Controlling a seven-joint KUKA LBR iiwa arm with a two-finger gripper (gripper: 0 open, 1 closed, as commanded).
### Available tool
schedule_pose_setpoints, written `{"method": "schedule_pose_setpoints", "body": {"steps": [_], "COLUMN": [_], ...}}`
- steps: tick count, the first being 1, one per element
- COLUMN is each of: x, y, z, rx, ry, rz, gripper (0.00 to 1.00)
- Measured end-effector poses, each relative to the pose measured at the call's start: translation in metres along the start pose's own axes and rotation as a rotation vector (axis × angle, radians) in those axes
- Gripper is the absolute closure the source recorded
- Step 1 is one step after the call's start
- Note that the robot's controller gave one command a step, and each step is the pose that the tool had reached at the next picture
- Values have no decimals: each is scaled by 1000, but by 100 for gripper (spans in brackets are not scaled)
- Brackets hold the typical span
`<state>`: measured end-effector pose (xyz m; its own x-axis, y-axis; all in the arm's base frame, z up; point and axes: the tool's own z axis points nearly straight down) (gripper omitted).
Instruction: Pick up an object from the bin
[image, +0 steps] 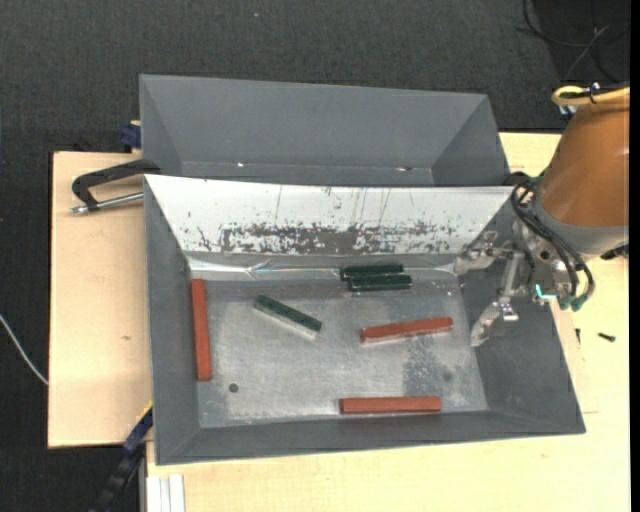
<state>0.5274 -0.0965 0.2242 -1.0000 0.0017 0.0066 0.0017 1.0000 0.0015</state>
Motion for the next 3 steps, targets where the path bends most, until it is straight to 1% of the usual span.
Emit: {"method": "schedule_pose_setpoints", "body": {"steps": [1, 2, 3], "x": [-2, 3, -11], "y": [0, -1, -11], "z": [-4, 36, 148], "rx": [1, 3, 0], "ry": [-9, -16, -8], "rz": [-2, -8, 47], "gripper": [0, 0, 100]}}
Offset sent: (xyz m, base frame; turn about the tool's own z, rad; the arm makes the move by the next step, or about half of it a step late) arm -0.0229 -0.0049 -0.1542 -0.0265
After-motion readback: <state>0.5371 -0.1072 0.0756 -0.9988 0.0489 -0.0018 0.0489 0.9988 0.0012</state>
